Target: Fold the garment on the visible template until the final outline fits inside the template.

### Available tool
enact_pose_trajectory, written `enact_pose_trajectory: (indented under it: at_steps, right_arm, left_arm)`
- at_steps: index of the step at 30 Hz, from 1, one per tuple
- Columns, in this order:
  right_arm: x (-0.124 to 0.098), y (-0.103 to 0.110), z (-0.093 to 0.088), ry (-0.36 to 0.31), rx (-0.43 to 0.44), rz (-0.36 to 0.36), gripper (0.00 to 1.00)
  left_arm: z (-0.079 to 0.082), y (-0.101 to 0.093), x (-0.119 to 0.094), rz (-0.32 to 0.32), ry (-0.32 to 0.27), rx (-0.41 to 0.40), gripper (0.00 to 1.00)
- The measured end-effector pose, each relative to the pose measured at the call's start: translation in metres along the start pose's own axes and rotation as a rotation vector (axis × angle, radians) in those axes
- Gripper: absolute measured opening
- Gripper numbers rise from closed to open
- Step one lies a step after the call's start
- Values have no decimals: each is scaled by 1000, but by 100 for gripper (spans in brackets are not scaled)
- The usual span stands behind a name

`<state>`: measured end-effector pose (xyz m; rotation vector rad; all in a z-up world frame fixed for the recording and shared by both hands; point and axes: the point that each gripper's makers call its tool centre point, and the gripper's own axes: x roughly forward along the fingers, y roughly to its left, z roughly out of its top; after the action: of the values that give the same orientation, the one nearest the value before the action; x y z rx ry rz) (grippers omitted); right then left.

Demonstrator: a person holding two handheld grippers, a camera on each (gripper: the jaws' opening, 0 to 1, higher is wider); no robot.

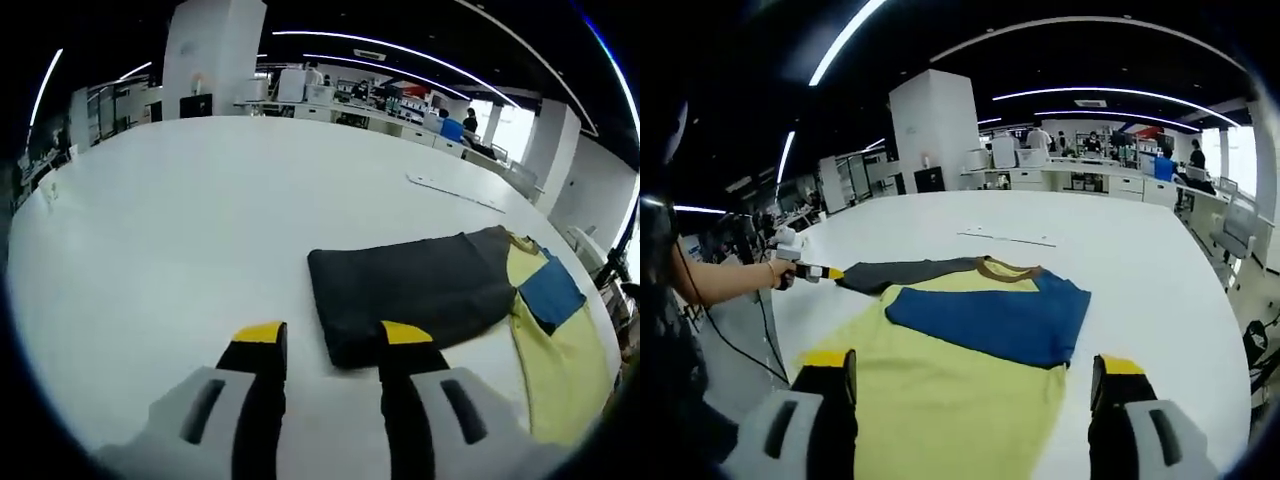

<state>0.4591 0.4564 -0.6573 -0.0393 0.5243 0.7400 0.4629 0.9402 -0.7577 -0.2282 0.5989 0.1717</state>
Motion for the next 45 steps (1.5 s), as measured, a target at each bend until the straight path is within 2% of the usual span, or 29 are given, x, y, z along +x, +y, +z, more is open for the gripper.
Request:
enact_pose_trajectory:
  at_steps: [9, 13, 16, 20, 22, 26, 33, 38, 45]
  right_arm:
    - [0, 3, -1, 2, 5, -2, 97]
    - [0, 5, -1, 6, 1, -1, 97]
    - [0, 4, -1, 2, 5, -7, 97]
    - [0, 3, -4, -3, 30, -8, 97]
    - [-1, 3, -6, 3, 26, -11, 97]
    - [-2, 5, -8, 6, 21, -9, 98]
    - [-5, 7, -8, 26, -29, -12, 99]
    - [-5, 10, -7, 27, -55, 3, 99]
    - [-4, 13, -12, 33, -52, 19, 99]
  left_arm:
    - [-9, 3, 3, 18, 5, -51, 12]
    - [-11, 8, 5, 38, 12, -43, 3]
    - [-13, 10, 6, 38, 23, -140, 1]
    - [-11, 8, 6, 41, 32, -113, 0]
    - [-8, 5, 5, 42, 18, -87, 0]
    - [-4, 4, 3, 43, 12, -89, 0]
    - [15, -8, -2, 21, -39, -99, 0]
    - [28, -20, -5, -3, -60, -63, 0]
    - [43, -34, -7, -28, -86, -45, 0]
